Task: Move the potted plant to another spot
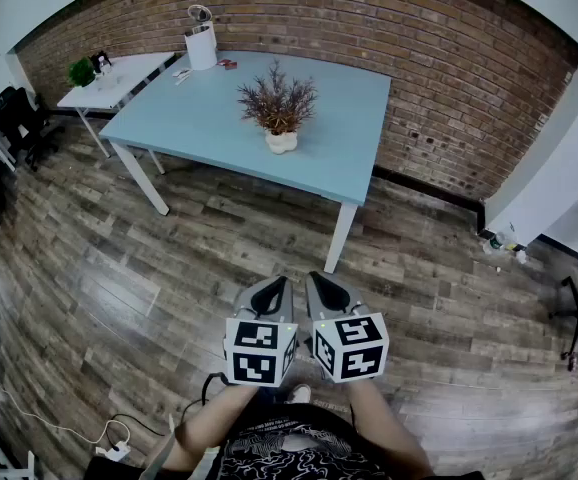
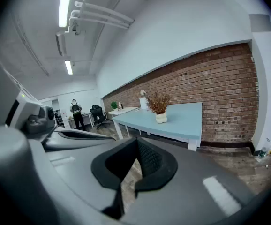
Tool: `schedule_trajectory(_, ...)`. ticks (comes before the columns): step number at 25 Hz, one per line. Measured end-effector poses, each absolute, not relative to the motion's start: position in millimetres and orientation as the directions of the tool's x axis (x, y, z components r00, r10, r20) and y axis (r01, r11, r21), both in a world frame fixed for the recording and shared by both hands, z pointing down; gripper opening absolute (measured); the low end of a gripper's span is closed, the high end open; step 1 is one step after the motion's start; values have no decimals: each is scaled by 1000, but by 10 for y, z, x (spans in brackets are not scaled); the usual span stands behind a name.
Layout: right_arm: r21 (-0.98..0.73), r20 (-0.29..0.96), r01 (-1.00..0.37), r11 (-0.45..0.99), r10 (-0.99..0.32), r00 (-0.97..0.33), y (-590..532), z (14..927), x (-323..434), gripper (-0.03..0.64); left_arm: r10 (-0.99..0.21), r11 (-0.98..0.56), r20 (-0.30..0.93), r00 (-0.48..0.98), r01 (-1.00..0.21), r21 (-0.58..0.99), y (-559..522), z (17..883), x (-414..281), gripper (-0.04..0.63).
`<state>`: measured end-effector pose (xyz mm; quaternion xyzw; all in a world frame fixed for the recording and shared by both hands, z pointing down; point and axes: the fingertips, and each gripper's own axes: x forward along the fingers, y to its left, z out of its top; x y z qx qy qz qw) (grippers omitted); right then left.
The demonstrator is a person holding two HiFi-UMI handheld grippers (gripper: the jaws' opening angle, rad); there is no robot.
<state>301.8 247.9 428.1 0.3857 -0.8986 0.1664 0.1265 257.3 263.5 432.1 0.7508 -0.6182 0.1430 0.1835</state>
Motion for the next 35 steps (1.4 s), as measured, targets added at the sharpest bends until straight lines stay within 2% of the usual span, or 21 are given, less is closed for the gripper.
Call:
schedule_trajectory(16, -183, 345, -746, 640, -669, -658, 2310, 4337, 2949, 0, -860, -192, 459, 222, -975, 112, 2411, 4414, 2557, -9)
schedule_trajectory(35, -154, 380, -765, 625, -678, -630, 1017, 4460, 2068, 0, -832, -219, 487, 266, -964, 153, 1113, 4544, 1640, -9)
